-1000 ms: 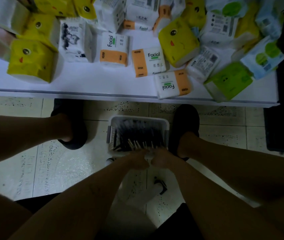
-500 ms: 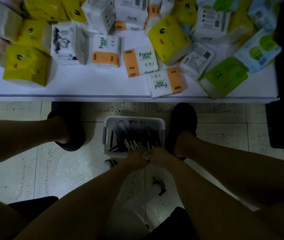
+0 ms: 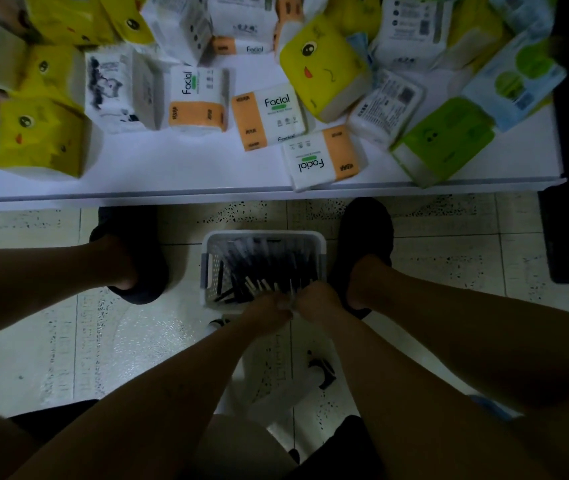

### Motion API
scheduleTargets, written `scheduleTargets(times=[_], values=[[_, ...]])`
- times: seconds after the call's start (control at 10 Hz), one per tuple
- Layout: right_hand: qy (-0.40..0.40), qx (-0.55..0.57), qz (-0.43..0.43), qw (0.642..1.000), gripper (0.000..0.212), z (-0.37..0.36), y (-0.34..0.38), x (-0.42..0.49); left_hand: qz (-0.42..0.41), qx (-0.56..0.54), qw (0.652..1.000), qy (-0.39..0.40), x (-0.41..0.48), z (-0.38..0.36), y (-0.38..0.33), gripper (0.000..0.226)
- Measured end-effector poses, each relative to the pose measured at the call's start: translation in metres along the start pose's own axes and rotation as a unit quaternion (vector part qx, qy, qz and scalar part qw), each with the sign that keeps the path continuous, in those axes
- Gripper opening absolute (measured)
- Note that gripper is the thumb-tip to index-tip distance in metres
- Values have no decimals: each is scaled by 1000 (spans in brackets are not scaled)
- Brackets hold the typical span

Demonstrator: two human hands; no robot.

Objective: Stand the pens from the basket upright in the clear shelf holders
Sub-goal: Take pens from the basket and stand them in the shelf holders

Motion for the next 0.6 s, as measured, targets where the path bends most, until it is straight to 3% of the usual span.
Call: scheduleTargets(times=[0.2, 0.3, 0.4, 0.6], values=[[-68, 42, -57, 995, 30, 17, -16, 1, 4, 6, 1000, -3, 5, -4, -8, 41], [-64, 41, -53, 996, 32, 25, -16, -8, 5, 21, 1000, -16, 9, -3, -6, 40], [-1, 107, -72, 992, 31, 15, -15, -11, 16, 50, 998, -18, 17, -4, 4, 38], [68, 134, -63, 987, 25, 9, -13, -13, 17, 141, 990, -23, 26, -4, 13, 41]])
Point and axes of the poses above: each hand's wrist, its own x-axis towards the middle knuckle, its own z-axis out of the back of the hand, y = z × x, the point moved 5 cm from there along x, towards the middle knuckle, and after that the axes turned 14 degrees about -x, right-handed, at the moved point
